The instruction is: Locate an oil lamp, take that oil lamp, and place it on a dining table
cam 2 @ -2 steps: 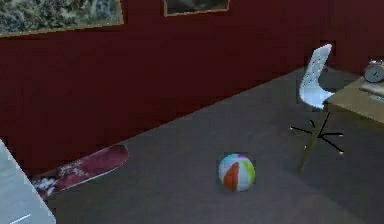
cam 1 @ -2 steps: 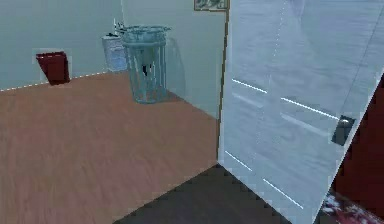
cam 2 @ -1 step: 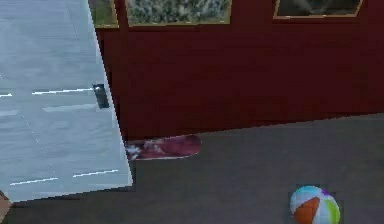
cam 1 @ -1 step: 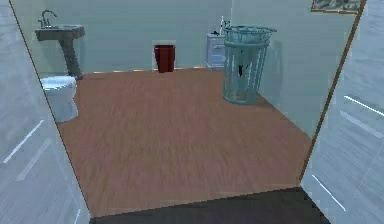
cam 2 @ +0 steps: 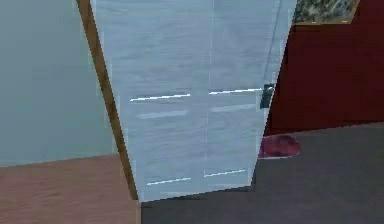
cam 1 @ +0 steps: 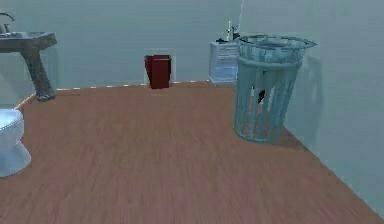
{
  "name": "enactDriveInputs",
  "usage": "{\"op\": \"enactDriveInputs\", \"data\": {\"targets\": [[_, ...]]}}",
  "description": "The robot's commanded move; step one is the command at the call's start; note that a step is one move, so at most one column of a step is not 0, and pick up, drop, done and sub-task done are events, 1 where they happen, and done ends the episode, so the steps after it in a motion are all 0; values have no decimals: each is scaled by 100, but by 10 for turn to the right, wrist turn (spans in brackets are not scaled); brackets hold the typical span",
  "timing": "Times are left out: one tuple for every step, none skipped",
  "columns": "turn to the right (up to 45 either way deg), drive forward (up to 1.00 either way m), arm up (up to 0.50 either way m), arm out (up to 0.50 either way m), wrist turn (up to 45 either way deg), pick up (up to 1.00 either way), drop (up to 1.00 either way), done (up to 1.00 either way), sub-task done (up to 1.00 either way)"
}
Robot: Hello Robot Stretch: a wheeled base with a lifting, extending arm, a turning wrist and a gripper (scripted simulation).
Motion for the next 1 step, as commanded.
{"op": "enactDriveInputs", "data": {"targets": [[0,100,0,0,0,0,0,0,0]]}}
